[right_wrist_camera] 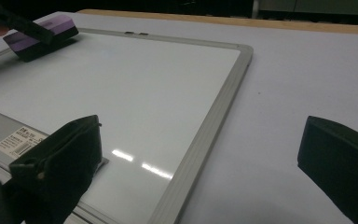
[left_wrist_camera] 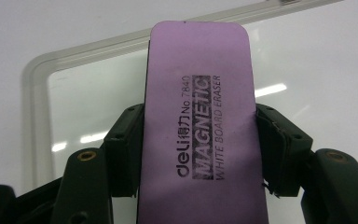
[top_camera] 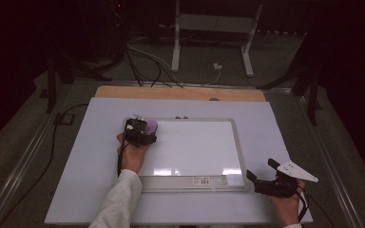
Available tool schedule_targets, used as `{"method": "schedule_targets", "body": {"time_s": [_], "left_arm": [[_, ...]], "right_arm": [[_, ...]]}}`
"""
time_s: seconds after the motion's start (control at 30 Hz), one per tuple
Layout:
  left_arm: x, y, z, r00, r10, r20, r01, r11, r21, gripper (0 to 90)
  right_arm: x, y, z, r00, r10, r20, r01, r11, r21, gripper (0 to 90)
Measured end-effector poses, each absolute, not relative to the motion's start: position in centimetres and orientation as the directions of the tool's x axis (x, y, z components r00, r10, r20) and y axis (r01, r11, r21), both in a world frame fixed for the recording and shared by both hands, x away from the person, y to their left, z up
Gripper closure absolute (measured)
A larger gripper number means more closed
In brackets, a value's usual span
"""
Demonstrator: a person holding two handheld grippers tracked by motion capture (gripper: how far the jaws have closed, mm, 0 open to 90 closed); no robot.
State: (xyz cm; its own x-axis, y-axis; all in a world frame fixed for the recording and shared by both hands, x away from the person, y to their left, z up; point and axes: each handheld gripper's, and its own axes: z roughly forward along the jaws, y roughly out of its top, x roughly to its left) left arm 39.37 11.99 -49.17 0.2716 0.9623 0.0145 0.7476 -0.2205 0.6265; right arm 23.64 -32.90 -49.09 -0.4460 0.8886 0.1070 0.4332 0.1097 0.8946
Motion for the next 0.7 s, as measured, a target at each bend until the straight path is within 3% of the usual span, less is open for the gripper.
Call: {"method": "schedule_targets", "body": {"time_s": [0.7], "left_arm": [[38.8,14.7,-50.1,0.136,0.991,0.017,0.751,-0.114,0.65,40.4]], "right_arm": [[23.6,-32.9,-49.1,-0.448,0.887,0.108,0.433,0.11,0.895,0.1]]}}
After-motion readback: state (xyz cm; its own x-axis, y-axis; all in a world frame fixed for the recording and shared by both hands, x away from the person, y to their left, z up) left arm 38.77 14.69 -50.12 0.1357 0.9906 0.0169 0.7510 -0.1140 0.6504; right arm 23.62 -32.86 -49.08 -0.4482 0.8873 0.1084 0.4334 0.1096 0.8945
